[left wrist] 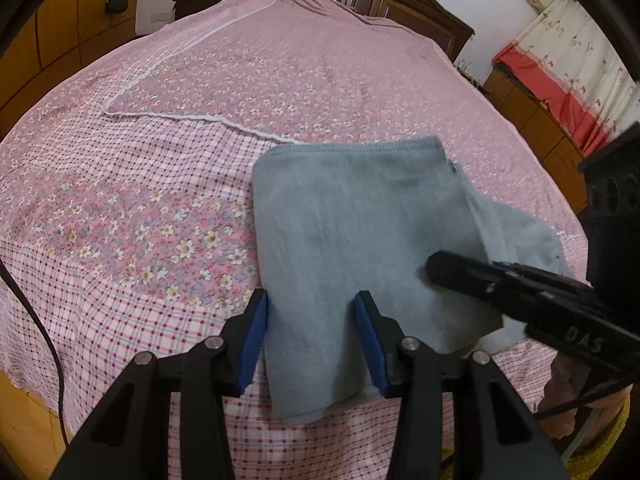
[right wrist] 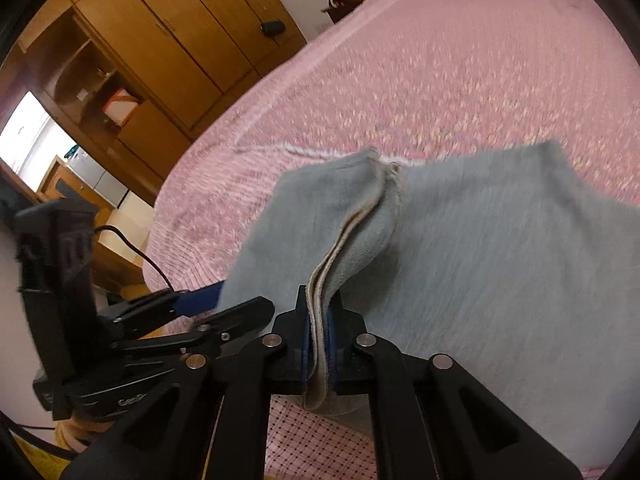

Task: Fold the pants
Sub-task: 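Lift the held edge with the right tool and fold it over the pants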

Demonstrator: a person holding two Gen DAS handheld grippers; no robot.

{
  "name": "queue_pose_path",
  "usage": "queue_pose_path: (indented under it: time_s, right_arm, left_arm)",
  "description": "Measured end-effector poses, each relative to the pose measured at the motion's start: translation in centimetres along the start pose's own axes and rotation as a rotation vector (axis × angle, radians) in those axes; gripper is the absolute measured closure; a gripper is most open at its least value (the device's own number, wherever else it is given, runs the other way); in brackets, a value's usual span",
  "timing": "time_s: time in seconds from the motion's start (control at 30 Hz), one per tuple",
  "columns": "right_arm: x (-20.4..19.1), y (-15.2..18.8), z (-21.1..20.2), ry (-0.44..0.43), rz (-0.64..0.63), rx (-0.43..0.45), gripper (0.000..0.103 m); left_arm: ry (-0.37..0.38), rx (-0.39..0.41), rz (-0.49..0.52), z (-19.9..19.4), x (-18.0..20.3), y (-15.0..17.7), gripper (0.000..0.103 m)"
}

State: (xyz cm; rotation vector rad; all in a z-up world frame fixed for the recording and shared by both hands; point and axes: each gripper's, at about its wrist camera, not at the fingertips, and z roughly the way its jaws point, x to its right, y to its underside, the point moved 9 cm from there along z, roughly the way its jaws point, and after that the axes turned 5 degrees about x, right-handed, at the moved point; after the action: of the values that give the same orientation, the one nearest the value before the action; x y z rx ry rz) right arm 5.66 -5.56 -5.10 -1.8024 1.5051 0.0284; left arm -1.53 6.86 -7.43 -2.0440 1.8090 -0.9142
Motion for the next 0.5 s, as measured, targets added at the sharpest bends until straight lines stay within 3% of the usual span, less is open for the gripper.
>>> queue_pose_path:
  time_s: [0.5]
  right_arm:
    - [4.6,-1.5,-8.8,0.084,0.054,0.148,0.095]
  left_arm:
    - [0.072,0.021,0.087,0.3,4.6,-1.6,0.057]
